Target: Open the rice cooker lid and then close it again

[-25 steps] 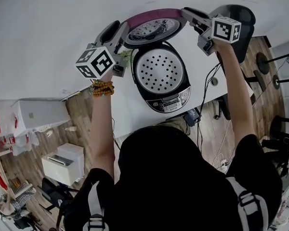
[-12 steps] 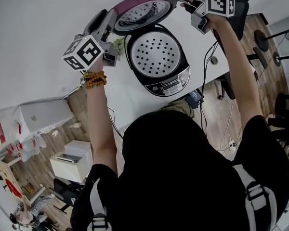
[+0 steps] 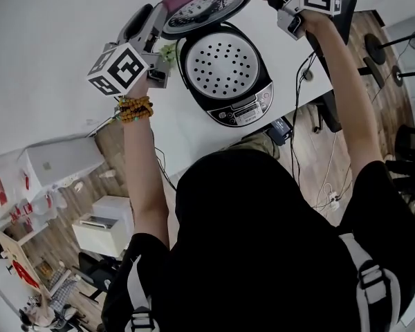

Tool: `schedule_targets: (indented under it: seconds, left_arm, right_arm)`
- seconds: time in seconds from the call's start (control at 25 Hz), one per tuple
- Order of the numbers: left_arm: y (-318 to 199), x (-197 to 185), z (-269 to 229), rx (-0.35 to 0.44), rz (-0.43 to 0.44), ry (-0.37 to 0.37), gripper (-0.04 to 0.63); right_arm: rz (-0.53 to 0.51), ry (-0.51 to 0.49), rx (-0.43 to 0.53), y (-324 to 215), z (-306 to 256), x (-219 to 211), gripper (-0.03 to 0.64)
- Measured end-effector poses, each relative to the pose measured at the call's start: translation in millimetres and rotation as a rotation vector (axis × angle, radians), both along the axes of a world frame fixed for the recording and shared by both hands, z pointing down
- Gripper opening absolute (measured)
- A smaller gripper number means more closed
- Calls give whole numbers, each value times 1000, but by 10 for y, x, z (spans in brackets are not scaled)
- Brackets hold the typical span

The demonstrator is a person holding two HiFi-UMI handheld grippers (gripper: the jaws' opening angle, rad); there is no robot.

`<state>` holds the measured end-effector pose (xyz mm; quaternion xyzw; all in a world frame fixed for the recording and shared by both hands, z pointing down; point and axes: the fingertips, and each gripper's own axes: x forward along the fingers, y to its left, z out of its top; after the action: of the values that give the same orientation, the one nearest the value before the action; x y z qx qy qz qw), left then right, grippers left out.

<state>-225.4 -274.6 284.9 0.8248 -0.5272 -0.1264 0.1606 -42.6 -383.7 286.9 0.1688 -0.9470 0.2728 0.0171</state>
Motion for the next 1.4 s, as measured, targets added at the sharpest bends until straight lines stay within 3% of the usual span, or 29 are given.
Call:
schedule_targets:
  seconds: [1.04, 1.4]
  left_arm:
    - [316, 149, 56, 1, 16, 86, 152]
    - [419, 203, 103, 0, 32, 112, 152]
  right_arm:
    - [42, -40, -31, 308, 86, 229, 146]
    - [1, -85, -26, 464, 64, 221, 149]
